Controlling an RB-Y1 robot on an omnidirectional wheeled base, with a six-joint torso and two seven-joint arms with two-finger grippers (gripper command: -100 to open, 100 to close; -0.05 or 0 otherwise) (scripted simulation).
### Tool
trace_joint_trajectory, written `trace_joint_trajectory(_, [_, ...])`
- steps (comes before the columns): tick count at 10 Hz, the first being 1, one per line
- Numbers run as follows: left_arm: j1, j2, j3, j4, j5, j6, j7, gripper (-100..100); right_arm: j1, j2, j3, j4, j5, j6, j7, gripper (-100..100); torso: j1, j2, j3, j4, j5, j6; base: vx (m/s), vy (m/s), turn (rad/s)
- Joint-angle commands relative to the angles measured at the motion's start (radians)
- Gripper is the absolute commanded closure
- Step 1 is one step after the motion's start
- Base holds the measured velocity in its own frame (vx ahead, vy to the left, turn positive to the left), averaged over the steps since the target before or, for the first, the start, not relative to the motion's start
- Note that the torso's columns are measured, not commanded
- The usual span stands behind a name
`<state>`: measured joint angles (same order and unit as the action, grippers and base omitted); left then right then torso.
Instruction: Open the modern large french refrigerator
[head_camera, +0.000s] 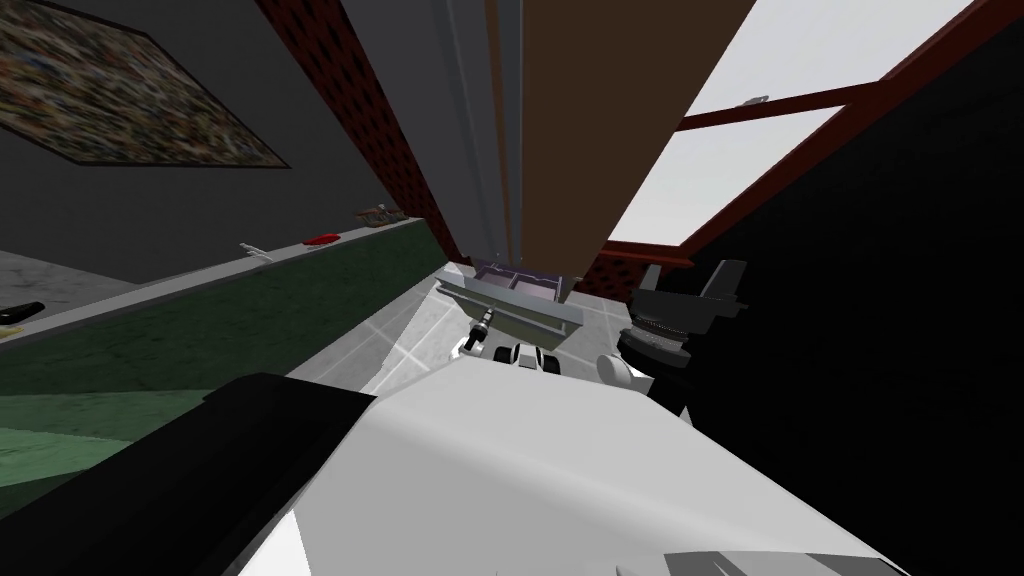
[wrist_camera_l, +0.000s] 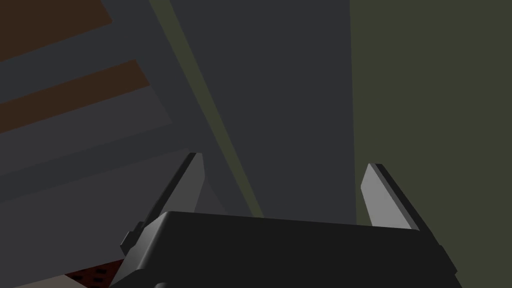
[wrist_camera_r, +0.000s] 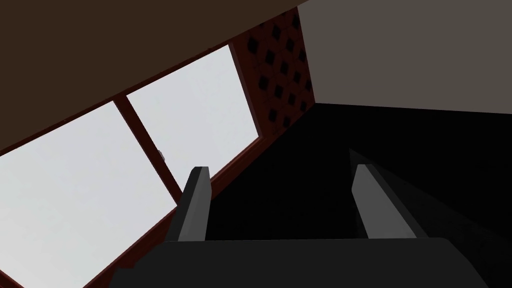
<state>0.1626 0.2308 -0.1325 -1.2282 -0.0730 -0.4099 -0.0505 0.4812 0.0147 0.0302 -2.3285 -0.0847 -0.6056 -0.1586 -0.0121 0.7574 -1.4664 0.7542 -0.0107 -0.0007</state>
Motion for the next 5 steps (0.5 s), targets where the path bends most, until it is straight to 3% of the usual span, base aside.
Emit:
trace_joint_trajectory(1, [0.006,0.000,-0.001,0.007,0.000,0.006,0.001,0,0.000,0.000,0.000,0.000,0.000,0.000,0.000,0,0.003,-0.005,-0.003,-0.004,0.003,0.001,0.000,0.000,0.000])
trace_joint_trajectory(5, [0.017,0.000,-0.002,0.021,0.000,0.019,0.002,0,0.000,0.000,0.000,0.000,0.000,0.000,0.000,0,0.010,-0.017,-0.009,-0.013,0.009,0.001,0.000,0.000,0.000])
